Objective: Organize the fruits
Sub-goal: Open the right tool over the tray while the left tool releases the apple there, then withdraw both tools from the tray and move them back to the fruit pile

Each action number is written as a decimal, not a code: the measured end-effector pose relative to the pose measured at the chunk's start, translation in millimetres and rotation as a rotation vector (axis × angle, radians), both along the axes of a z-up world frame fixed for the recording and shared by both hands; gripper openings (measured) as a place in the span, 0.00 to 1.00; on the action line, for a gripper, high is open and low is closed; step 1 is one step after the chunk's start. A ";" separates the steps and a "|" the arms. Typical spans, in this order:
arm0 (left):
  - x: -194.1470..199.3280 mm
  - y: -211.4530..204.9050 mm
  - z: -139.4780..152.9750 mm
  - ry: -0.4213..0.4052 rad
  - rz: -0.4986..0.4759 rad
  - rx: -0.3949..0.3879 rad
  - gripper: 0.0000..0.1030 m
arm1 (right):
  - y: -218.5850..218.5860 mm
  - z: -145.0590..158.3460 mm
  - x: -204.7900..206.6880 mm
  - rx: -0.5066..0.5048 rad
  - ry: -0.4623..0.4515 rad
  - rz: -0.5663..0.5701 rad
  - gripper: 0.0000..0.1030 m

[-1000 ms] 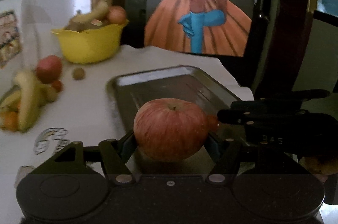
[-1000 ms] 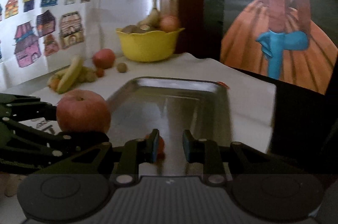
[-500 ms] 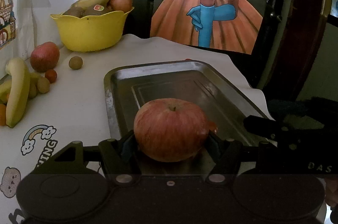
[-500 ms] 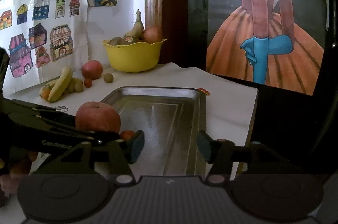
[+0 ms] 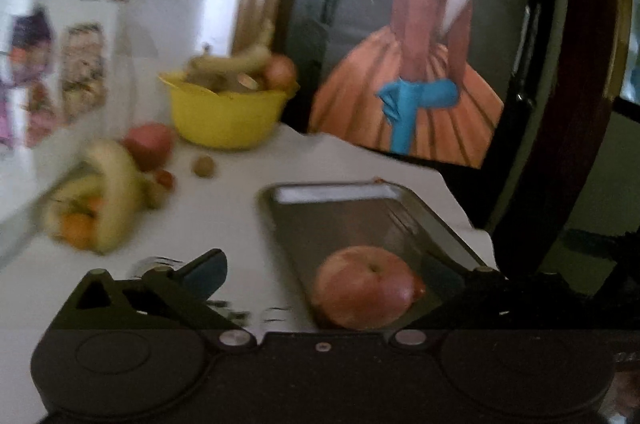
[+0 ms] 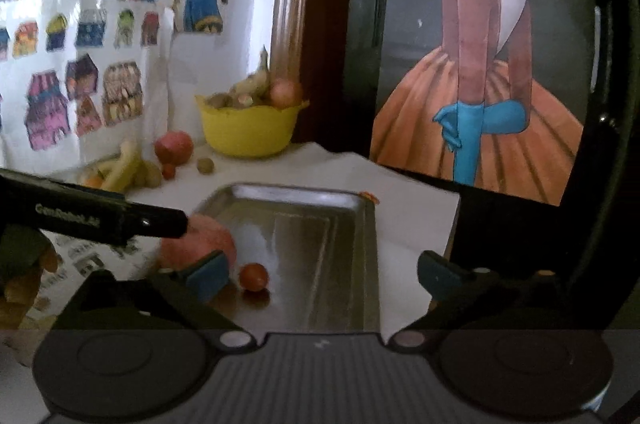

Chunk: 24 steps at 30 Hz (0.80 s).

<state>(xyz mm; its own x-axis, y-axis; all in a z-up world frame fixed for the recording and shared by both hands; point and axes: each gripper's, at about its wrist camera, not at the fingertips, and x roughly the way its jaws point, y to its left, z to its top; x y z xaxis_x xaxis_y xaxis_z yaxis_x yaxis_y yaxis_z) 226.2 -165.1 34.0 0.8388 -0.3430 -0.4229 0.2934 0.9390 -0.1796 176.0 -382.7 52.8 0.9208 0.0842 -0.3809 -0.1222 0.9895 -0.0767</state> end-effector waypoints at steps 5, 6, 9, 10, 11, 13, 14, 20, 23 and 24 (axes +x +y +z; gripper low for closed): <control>-30.3 36.7 13.2 -0.027 0.058 0.046 0.99 | 26.7 15.8 -27.5 0.032 -0.037 0.001 1.00; -36.6 45.7 14.7 -0.031 0.070 0.055 0.99 | 32.9 18.0 -32.5 0.045 -0.039 0.004 1.00; -55.2 75.7 17.1 -0.041 0.105 0.090 0.99 | 55.9 23.0 -47.0 0.080 -0.031 0.021 1.00; -59.5 84.3 17.3 -0.040 0.117 0.105 0.99 | 63.9 23.4 -50.8 0.086 -0.023 0.026 1.00; -63.7 92.8 17.5 -0.038 0.130 0.123 0.99 | 72.5 23.4 -55.0 0.091 -0.015 0.031 1.00; -70.3 108.4 15.9 -0.037 0.157 0.161 0.99 | 90.2 21.7 -61.1 0.099 0.004 0.045 1.00; -73.2 115.4 15.0 -0.038 0.169 0.179 0.99 | 100.6 19.8 -62.3 0.099 0.021 0.059 1.00; -87.3 149.8 4.1 -0.021 0.245 0.256 0.99 | 153.6 12.0 -59.6 0.053 0.104 0.147 1.00; -95.2 164.6 0.8 -0.015 0.259 0.253 0.99 | 172.7 7.1 -57.3 0.031 0.131 0.155 1.00; -97.6 169.2 0.4 -0.016 0.265 0.249 0.99 | 177.5 5.1 -57.0 0.029 0.139 0.154 1.00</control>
